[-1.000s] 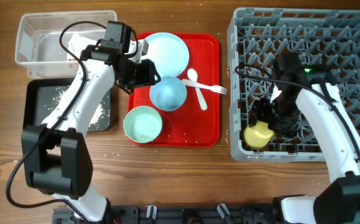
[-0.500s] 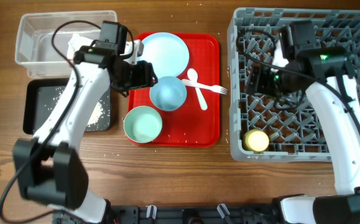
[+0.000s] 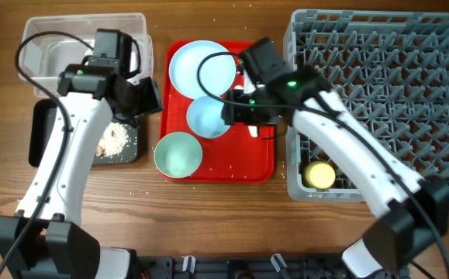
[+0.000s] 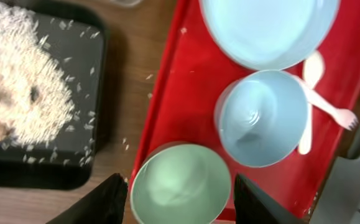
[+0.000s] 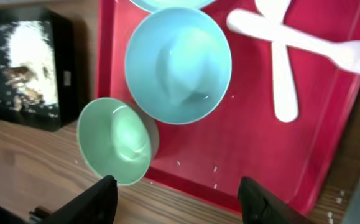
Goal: Sort waste into correct bins and load items into the dishwasher rack
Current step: 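Grasp the mint bowl on the red tray with the right gripper, then carry the mint bowl into the dish rack with the right gripper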
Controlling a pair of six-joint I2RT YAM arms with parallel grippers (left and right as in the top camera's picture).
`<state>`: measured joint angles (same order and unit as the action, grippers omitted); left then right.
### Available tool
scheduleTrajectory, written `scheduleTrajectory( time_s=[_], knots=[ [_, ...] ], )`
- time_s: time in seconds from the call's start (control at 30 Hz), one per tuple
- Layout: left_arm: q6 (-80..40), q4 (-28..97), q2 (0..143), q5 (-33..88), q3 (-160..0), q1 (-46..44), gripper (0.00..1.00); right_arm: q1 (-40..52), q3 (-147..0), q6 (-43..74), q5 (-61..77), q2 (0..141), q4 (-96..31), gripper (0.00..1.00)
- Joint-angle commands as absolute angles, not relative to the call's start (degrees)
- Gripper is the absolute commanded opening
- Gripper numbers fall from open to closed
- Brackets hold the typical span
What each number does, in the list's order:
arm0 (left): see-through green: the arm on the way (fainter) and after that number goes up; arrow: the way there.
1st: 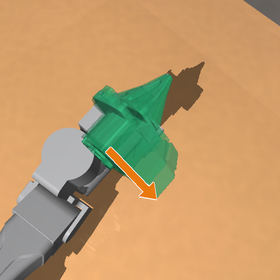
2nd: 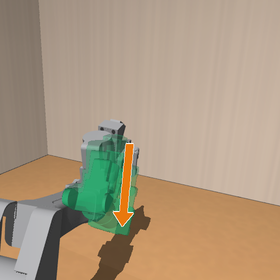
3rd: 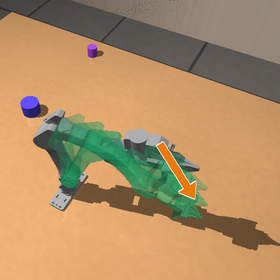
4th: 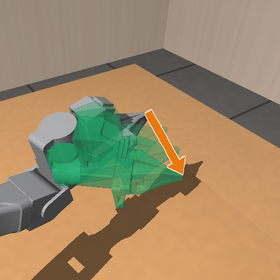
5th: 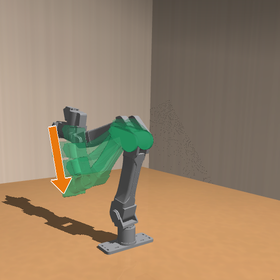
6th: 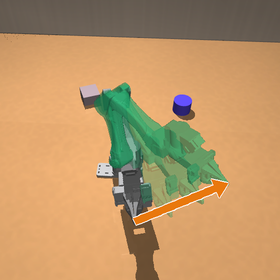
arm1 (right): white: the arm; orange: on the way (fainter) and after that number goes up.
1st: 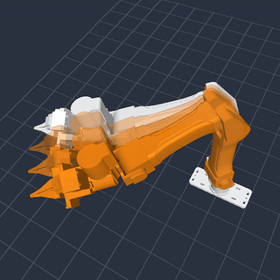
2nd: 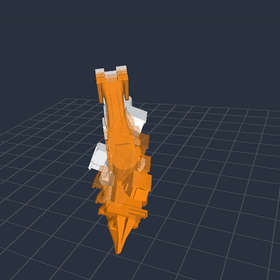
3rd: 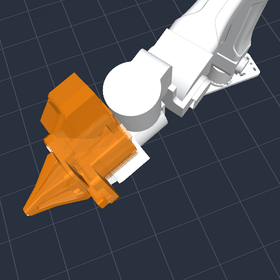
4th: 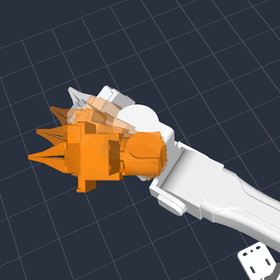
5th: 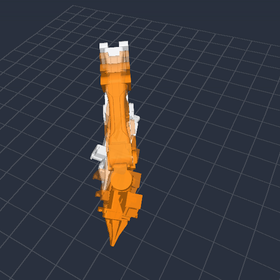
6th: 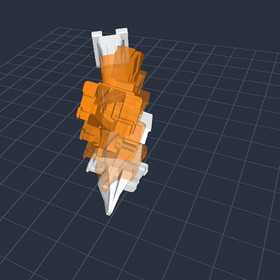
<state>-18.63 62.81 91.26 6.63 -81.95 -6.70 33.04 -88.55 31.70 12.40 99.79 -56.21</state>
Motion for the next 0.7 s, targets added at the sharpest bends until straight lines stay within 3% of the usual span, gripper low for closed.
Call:
scheduleTrajectory(
  time_s=[0.0,0.17,0.33,0.53,0.63,0.67],
  knots=[
    [-19.97,65.12,90.76,5.48,-82.35,-6.28,0.53,33.10,-88.86,33.63,12.12,101.84,-55.46,0.64],
    [-19.99,65.28,90.76,3.68,-80.58,-7.01,0.58,34.41,-88.49,33.65,14.63,102.17,-50.65,0.62],
    [-19.99,62.02,90.76,3.03,-80.58,-0.97,0.64,38.63,-88.49,36.64,14.06,105.84,-48.77,0.55],
    [-19.77,59.53,90.76,0.32,-80.58,5.82,0.83,44.29,-88.49,38.92,13.63,114.78,-47.33,0.48],
    [-19.79,59.53,90.76,0.32,-80.58,7.20,1.00,45.28,-88.49,39.05,13.87,118.15,-47.24,0.43],
    [-19.81,59.57,90.76,0.34,-80.58,7.55,1.00,45.63,-88.49,39.03,14.59,119.72,-47.62,0.39]
  ],
)
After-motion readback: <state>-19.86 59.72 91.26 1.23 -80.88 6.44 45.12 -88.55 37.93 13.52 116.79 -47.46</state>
